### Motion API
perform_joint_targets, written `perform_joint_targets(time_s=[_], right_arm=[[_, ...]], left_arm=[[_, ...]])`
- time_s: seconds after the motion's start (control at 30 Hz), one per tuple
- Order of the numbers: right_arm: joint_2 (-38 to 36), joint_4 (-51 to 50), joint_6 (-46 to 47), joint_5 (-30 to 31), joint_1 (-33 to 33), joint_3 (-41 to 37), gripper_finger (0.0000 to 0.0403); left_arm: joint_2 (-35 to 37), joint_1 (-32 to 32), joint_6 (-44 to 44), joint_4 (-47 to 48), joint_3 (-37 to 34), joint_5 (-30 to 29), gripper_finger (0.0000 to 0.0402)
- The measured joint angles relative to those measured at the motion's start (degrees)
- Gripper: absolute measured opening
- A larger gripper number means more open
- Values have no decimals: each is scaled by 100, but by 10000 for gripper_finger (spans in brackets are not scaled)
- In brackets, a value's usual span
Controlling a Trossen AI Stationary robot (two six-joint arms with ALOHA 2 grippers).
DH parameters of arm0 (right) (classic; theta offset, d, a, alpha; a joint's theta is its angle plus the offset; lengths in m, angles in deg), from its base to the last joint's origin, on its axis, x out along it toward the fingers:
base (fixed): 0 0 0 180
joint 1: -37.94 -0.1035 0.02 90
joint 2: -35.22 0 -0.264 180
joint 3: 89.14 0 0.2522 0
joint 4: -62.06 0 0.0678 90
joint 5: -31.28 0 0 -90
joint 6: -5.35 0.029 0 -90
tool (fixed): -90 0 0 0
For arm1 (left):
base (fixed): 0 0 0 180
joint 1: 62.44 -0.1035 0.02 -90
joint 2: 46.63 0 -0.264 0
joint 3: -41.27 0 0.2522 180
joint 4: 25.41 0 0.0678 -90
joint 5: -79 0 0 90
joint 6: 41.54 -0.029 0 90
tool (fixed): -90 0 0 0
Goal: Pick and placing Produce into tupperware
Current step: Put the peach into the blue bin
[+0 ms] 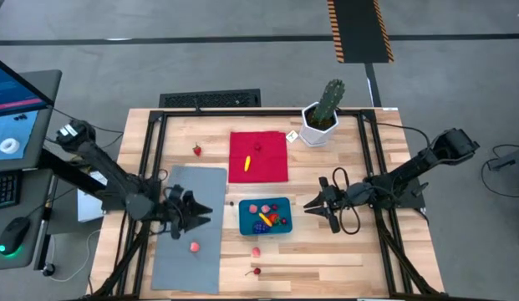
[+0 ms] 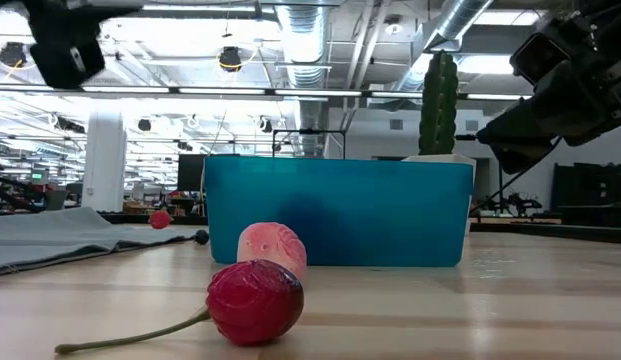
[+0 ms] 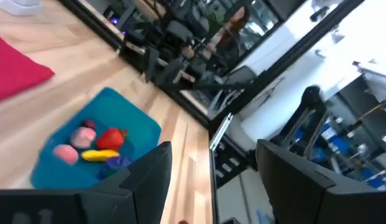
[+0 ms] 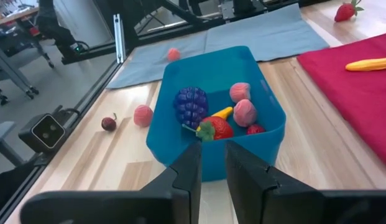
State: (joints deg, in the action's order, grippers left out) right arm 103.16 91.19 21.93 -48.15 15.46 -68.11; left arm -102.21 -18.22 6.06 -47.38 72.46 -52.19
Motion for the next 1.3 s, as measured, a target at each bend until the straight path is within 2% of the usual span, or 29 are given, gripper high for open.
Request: perform_joint_targets(time_s=[0.1,0.27,0.4,0.53,0.63,0.77,0.87,0.97,1.1,1.3], right_arm=[[0,4,32,0,0,0,93],[0,2,57,0,0,0,93],[-2,-33,200,0,0,2,93],[-2,-84,297,-1,-1,2,93],[-2,-88,297,0,9,4,93],[-2,-89,295,-2,9,4,93],[-2,-87,295,-2,9,4,93],[-2,-87,295,0,9,4,93],[-2,-106,295,0,7,4,93],[-2,-122,295,-2,7,4,93]], left_arm=[[-559,330,347,822,531,-291,219],[-1590,583,1861,3301,1766,-384,206],[-2467,604,2810,5401,2812,155,197],[-3293,602,3464,6839,3665,964,195],[-3756,607,3275,7244,4127,1586,195],[-4108,650,2915,7244,4516,1709,195],[-4120,650,2812,7257,4601,1776,195],[-4122,732,3031,7614,4599,1840,195],[-4122,893,3867,8512,4544,2194,194],[-4122,1068,4013,8613,4481,2025,194]])
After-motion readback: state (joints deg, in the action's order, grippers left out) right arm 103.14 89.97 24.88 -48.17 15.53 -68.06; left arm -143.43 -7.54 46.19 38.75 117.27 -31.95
